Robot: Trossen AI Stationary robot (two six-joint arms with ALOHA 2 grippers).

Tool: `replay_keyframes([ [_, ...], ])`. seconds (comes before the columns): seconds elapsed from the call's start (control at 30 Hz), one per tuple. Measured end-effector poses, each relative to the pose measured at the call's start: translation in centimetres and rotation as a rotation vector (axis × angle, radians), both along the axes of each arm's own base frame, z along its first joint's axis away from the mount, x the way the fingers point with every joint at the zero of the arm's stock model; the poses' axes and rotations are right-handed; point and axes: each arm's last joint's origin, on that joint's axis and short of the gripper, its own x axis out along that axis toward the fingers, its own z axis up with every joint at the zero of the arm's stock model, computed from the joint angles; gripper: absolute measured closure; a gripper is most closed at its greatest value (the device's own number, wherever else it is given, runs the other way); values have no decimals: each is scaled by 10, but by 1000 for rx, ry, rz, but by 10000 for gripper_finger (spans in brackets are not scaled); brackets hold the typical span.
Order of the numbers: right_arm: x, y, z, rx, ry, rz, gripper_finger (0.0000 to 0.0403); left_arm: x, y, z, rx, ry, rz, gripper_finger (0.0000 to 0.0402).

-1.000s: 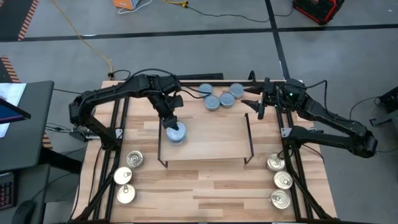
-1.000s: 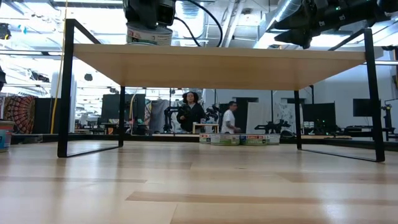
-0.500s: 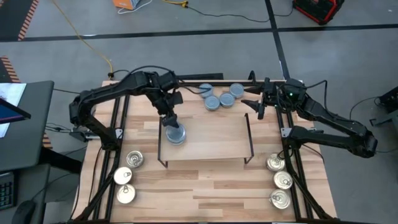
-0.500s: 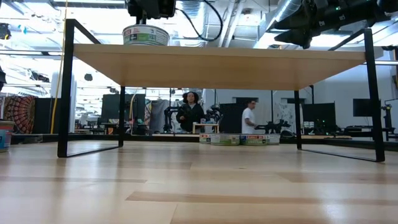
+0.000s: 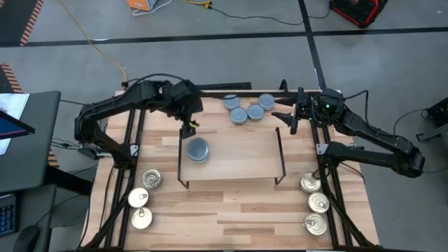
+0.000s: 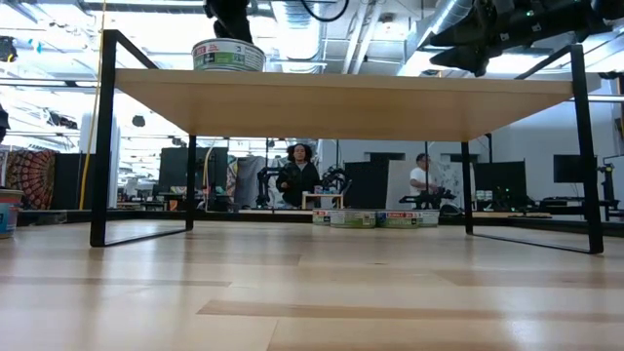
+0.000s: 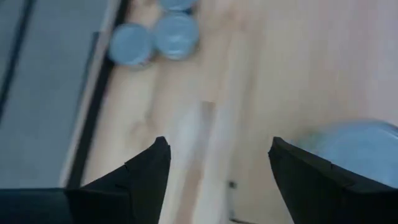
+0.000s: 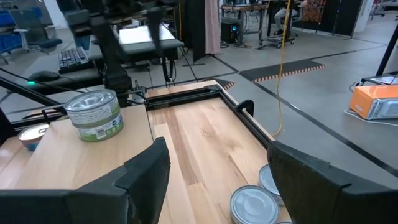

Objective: Stack canned seafood by type on shelf
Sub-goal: Stack the green tuna can on top of the green tuna can on the shelf

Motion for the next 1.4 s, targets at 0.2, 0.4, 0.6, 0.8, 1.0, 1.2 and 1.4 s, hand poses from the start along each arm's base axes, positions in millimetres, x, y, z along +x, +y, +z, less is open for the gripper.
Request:
replay_keyframes([
  [0.2, 0, 0, 1, 8, -11, -1, 108, 5, 39, -2, 15, -82, 114, 172],
  [0.4, 0, 0, 0, 10, -3, -1, 108, 28, 103, -38, -137, -134, 120, 196],
  [0.6, -2, -2, -3, 3, 28, -17, 108, 58, 159, -105, -247, -105, 82, 206],
  [0.8, -7, -8, -4, 2, 46, -61, 108, 76, 187, -158, -295, -92, 24, 208],
  [1.0, -9, -11, -5, 7, 51, -84, 108, 90, 203, -180, -296, -174, 6, 208],
  [1.2, -9, -11, -5, 7, 51, -82, 108, 100, 210, -193, -162, -168, -19, 208],
  [1.4, -9, -11, -5, 6, 50, -82, 108, 105, 204, -198, 71, -24, -171, 208],
])
